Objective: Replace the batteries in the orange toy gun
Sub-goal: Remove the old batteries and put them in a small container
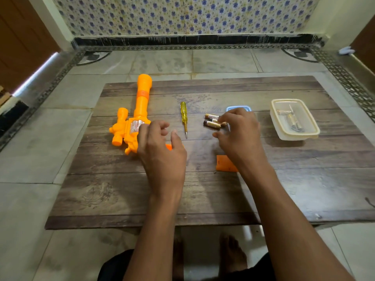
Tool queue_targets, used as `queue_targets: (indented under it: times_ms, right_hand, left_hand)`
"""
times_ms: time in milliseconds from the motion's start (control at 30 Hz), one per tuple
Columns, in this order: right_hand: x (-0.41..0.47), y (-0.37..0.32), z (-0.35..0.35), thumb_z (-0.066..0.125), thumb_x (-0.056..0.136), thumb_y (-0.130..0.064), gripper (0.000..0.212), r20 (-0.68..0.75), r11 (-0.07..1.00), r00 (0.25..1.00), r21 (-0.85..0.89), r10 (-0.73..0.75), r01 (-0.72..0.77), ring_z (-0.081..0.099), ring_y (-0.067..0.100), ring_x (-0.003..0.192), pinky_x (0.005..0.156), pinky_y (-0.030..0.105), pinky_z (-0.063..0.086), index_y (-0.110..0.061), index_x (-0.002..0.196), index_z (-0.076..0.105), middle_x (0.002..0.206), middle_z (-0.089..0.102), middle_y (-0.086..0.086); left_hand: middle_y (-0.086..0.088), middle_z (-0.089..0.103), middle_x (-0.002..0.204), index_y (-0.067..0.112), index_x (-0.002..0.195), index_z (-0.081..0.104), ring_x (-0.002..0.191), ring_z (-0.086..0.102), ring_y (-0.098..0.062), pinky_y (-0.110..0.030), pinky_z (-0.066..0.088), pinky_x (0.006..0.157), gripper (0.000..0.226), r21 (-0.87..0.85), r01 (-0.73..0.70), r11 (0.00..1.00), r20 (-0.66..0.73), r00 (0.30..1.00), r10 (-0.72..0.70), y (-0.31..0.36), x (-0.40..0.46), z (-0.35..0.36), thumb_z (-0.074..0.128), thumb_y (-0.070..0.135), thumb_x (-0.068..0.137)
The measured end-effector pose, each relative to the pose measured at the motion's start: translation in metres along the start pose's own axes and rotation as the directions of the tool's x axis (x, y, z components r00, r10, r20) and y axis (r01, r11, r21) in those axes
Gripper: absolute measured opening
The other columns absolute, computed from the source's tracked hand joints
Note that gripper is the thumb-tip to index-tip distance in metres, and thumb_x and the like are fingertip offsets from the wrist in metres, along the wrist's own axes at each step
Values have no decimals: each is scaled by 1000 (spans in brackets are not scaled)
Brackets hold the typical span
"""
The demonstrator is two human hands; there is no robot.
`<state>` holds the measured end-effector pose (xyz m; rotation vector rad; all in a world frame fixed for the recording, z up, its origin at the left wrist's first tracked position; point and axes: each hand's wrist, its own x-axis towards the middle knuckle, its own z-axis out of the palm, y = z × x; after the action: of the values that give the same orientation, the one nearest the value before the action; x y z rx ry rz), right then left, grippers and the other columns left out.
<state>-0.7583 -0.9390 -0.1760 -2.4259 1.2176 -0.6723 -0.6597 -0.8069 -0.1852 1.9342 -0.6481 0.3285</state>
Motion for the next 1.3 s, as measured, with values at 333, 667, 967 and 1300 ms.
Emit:
queue_targets:
  times_ms: [333,667,967,1300]
  right_hand:
    - [-4,32,-26,61,93,-7,28,-79,982,979,36,187,-184,61,43,114,97,44,44,2,118,70,120,69,26]
    - [-5,48,-39,61,95,-4,27,-4,909,931,219,364,-354,68,34,105,77,27,43,0,121,70,108,74,19]
    - [-11,40,-49,64,77,-17,23,47,794,860,362,508,-489,68,34,90,78,49,60,-4,95,68,91,71,14]
    - [-15,37,-52,65,71,-21,13,54,750,837,415,545,-515,69,29,88,79,50,62,-16,83,66,83,69,4]
  left_hand:
    - [-6,74,111,10,119,73,100,68,-17,-30,54,89,33,-195,-179,964,373,896,242,40,-23,58,61,-1,90]
    - [-12,57,139,6,129,69,123,60,-24,-25,43,109,42,-104,-161,982,512,837,191,52,-43,87,62,-7,90]
    - [-3,53,113,9,116,74,92,61,-16,-34,58,83,38,-158,-106,982,467,868,169,55,-47,89,65,-11,85]
    - [-2,56,122,13,103,62,104,56,-13,-1,33,74,33,-91,-205,975,516,827,222,56,-44,78,68,-11,82]
